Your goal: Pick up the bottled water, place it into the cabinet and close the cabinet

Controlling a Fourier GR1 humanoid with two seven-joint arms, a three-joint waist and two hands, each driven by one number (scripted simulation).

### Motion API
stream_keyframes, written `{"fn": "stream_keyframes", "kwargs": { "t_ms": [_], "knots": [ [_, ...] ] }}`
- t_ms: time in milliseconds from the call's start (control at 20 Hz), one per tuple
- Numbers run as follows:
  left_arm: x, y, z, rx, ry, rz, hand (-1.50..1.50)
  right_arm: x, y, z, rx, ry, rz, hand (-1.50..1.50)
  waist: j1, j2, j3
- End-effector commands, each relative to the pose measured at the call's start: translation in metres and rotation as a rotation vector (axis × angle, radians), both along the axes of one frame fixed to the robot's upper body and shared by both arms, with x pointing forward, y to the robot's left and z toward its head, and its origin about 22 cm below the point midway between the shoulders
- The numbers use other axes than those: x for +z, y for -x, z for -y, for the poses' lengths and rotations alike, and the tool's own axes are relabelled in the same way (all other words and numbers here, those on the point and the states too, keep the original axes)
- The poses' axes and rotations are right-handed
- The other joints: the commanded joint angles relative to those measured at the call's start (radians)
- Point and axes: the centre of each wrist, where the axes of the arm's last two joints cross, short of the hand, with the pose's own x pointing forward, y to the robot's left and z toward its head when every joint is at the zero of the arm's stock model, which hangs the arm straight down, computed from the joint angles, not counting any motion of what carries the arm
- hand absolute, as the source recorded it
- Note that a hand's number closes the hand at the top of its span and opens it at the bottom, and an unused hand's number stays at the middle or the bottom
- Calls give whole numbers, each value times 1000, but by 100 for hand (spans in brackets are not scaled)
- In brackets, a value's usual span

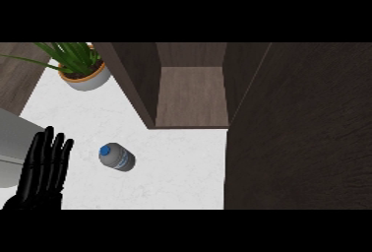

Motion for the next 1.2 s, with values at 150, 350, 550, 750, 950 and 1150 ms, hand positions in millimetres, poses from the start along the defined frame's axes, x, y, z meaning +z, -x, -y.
{"fn": "stream_keyframes", "kwargs": {
  "t_ms": [150,350,550,750,950,1150],
  "knots": [
    [-43,-9,-12,69,-10,-34,-150,15,24,10,-8,0,40,-150,-3,0,0],
    [-49,-23,-9,90,-20,-67,-150,25,38,10,-8,18,53,-150,-10,0,0],
    [-99,-21,-31,95,-1,-90,-150,14,41,3,-7,10,37,-150,-8,-1,-1],
    [-126,-42,-47,118,17,-117,-150,10,46,1,5,12,38,-150,-11,1,-1],
    [-156,-37,-67,151,23,-113,-150,14,53,10,-2,12,41,-150,-11,0,-1],
    [-172,-46,-69,142,34,-116,-150,27,52,3,-20,0,62,-150,-1,3,-1]
  ]
}}
